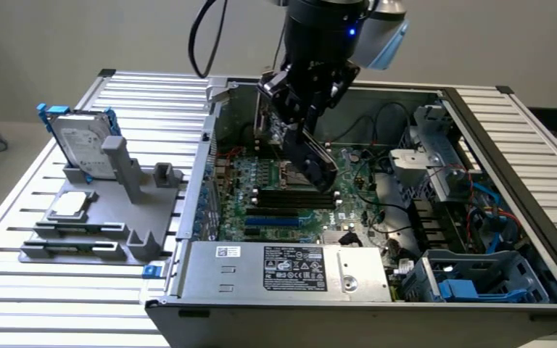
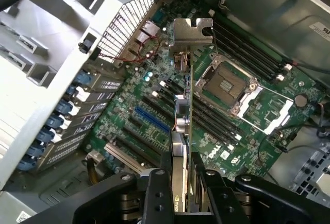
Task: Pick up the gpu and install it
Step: 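Insert the gpu into the slot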
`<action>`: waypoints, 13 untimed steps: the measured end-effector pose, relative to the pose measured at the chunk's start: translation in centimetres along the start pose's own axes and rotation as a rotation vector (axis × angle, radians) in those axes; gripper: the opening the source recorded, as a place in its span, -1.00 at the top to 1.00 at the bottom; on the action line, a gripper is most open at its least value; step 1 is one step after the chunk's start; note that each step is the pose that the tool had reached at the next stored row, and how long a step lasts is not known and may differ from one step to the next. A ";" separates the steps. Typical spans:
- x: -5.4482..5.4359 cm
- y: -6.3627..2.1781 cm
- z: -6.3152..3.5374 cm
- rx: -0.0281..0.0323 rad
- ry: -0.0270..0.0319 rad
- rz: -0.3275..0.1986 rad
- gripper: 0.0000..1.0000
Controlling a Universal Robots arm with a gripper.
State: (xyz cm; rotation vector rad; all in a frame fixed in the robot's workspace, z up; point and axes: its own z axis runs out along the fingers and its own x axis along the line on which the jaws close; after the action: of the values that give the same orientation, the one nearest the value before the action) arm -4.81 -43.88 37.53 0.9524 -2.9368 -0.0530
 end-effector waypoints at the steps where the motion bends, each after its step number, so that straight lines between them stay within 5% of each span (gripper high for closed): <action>1: 0.0 0.00 0.00 -0.0009 -0.0004 -0.016 0.48; 13: 0.0 0.00 0.00 -0.0136 -0.0060 -0.201 0.48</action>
State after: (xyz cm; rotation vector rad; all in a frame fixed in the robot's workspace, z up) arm -4.81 -43.89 37.53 1.2435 -2.8308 -0.0840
